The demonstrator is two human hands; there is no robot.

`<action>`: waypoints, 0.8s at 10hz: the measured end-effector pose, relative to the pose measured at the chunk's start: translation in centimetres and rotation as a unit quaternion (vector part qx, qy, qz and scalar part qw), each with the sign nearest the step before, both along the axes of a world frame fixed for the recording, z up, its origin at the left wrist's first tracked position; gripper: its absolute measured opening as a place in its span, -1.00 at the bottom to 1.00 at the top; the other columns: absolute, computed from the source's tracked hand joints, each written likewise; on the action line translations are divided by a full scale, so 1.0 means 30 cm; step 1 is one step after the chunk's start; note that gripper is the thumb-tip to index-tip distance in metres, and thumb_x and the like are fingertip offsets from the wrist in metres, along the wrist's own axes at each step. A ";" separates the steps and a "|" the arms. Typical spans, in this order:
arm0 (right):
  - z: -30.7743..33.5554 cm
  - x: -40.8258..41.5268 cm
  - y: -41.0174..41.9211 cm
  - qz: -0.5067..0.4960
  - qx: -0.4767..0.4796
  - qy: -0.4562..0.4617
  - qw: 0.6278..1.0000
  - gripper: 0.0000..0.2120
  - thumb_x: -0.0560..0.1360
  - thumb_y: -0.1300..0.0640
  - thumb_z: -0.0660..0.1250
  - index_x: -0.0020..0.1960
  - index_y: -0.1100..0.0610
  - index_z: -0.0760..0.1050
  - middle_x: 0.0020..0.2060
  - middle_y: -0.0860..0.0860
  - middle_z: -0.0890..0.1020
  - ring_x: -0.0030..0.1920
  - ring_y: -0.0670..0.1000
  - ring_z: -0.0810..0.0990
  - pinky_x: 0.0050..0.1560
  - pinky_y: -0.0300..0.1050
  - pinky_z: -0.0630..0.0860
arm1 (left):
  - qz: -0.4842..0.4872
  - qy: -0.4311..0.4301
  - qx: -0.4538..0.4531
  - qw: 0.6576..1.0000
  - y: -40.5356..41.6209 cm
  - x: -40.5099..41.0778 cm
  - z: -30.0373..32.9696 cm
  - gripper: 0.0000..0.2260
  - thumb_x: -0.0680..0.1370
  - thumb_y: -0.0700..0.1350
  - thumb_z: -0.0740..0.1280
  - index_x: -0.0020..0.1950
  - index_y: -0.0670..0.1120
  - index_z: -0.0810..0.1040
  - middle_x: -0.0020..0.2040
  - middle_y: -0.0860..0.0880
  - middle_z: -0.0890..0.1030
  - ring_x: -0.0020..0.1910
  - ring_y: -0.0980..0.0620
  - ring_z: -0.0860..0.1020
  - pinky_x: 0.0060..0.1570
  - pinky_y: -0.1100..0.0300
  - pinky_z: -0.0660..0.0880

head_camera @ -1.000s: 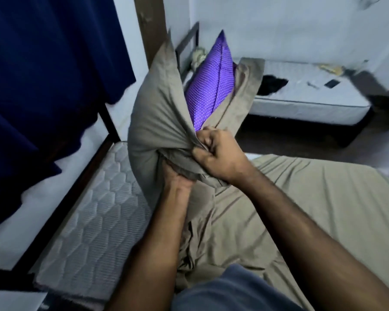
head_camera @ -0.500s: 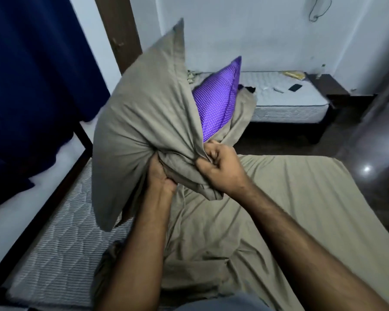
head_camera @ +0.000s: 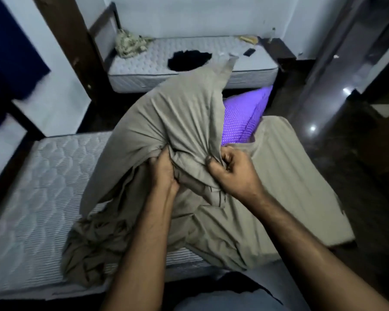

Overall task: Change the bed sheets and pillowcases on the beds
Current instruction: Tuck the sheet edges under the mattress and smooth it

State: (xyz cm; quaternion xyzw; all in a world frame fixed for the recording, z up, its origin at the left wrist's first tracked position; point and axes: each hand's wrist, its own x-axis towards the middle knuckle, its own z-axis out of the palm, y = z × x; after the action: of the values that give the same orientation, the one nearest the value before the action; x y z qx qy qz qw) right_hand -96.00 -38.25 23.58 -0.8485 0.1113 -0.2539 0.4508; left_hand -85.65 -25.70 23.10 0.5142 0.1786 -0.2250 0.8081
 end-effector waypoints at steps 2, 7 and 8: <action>-0.042 -0.188 -0.171 -0.051 0.084 -0.039 0.994 -0.61 0.47 0.07 0.28 -0.34 0.31 0.25 -0.42 0.26 0.33 -0.38 0.07 0.33 -0.35 0.20 0.29 | 0.033 -0.142 -0.038 0.989 -0.262 -0.182 0.033 -0.68 0.64 -0.36 0.22 0.39 -0.43 0.38 0.30 -0.09 0.47 -0.35 0.50 0.52 -0.26 0.55 0.40; -0.126 -0.544 -0.958 -0.153 0.151 -0.154 0.964 -0.52 0.46 0.26 0.32 -0.36 -0.09 0.09 -0.47 -0.12 0.13 -0.44 -0.19 0.12 -0.39 -0.19 0.06 | -0.182 -0.262 0.031 0.947 -1.277 -0.394 0.068 -0.81 0.58 -0.32 0.36 0.03 -0.02 0.55 0.00 0.12 0.68 0.16 -0.02 0.62 0.30 -0.07 0.53; -0.258 -0.583 -1.042 -0.162 0.203 -0.105 0.960 -0.55 0.38 0.36 0.28 -0.42 -0.04 0.13 -0.49 -0.10 0.15 -0.44 -0.17 0.15 -0.41 -0.09 0.07 | -0.204 -0.208 0.026 0.956 -1.397 -0.414 -0.071 -0.78 0.55 -0.29 0.40 0.11 -0.03 0.56 0.11 -0.05 0.70 0.20 -0.11 0.63 0.27 -0.14 0.54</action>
State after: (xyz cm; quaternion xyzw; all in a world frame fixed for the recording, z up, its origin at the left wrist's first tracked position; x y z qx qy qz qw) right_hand -113.49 -69.50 15.84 -0.6788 0.2484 -0.3830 0.5752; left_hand -98.06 -67.62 20.96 0.5960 -0.0959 -0.2683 0.7508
